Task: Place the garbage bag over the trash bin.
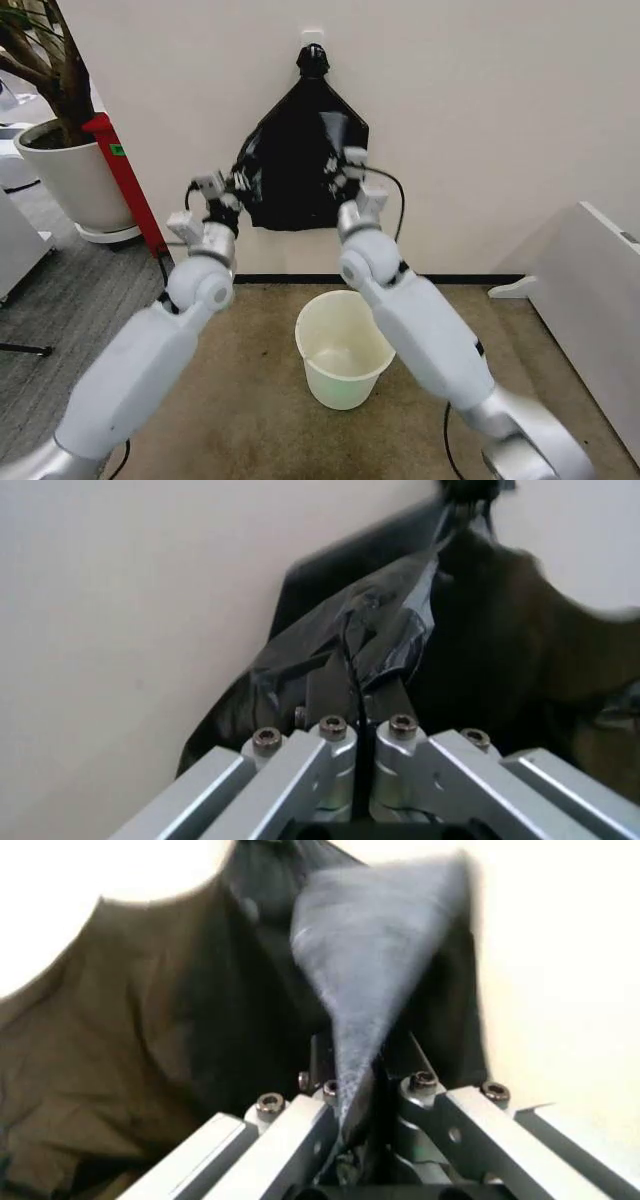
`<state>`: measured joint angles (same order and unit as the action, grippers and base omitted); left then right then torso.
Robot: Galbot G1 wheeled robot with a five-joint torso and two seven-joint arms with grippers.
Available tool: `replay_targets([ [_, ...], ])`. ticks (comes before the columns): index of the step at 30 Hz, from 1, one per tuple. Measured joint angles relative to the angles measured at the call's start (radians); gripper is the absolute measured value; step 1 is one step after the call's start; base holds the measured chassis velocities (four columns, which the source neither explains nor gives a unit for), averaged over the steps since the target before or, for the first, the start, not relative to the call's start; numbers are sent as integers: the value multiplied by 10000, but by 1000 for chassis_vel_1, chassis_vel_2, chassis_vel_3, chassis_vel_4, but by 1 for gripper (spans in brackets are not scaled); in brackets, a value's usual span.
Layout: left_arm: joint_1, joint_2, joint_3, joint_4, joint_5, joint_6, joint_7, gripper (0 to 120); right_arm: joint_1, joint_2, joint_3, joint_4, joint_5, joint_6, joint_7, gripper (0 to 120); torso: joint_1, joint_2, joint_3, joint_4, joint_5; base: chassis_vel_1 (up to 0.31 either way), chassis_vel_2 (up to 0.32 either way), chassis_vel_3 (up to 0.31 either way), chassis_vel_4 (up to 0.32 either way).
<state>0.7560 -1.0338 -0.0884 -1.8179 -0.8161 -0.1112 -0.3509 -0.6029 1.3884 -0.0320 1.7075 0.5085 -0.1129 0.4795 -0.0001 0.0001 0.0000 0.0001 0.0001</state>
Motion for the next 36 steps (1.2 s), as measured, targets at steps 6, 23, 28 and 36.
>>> replay_targets([
  [6,289,-356,48,-369,159,17,-23,0,-560,-277,371,645,-65,80,-92,0,0,0,0,-3,2,0,0,0,0],
  [23,894,-328,166,-2524,-1729,12,-104,0,-1852,-1453,1067,3945,158,-479,-40,0,0,0,-1,-2,1,0,0,0,0],
  [28,1651,-286,68,-3446,-2036,81,-126,0,-2387,-1702,1355,4798,213,-527,-171,0,0,0,-1,-2,0,0,0,0,0],
  [36,2902,-213,-40,-4928,-2828,112,251,0,-3477,-2056,1843,6412,266,-722,-703,0,0,-1,-1,0,0,0,0,0,0],
])
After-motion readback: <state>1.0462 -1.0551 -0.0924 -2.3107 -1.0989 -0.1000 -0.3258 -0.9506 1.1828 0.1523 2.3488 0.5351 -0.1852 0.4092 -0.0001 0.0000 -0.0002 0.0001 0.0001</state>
